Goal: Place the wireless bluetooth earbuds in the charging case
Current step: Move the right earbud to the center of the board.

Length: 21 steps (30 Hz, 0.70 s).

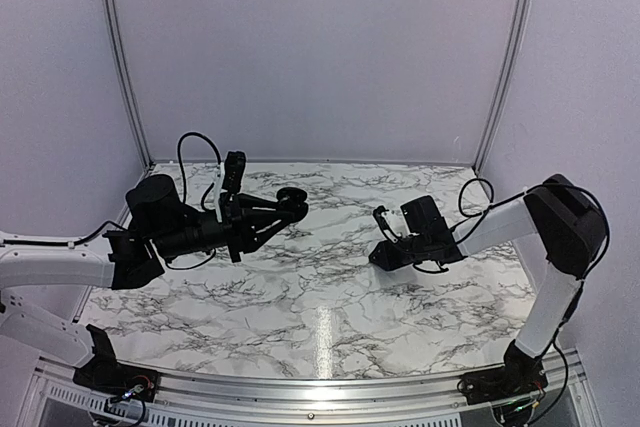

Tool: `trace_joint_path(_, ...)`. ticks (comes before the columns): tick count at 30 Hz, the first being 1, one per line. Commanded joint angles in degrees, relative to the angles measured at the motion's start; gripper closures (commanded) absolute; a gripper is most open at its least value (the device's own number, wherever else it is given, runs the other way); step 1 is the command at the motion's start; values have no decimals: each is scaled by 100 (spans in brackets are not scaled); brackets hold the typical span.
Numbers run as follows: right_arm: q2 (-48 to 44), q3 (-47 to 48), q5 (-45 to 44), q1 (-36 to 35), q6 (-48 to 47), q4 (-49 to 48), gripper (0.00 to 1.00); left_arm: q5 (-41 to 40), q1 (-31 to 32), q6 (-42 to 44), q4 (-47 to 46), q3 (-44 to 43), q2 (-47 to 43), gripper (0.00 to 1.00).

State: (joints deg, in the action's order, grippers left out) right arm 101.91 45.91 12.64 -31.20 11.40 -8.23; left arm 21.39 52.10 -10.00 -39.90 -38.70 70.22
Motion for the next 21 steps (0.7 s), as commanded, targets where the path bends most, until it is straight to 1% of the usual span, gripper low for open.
trace_joint_path(1,88,-62,-103,-174,276,149,80,-70,-32,54,13,69,-219,100)
trace_joint_path(5,-384,-146,-470,-117,351,254,78,-112,-31,73,34,105,-279,100)
trace_joint_path(9,-812,-206,-513,154,343,312,70,-87,-32,79,35,91,-256,100)
trace_joint_path(11,-895,-201,-446,406,309,327,68,-89,-33,82,35,90,-245,100)
trace_joint_path(15,-795,-148,-242,809,201,287,64,-89,-33,86,35,75,-238,100)
trace_joint_path(21,-325,176,109,896,66,304,63,-80,-29,85,33,42,-220,100)
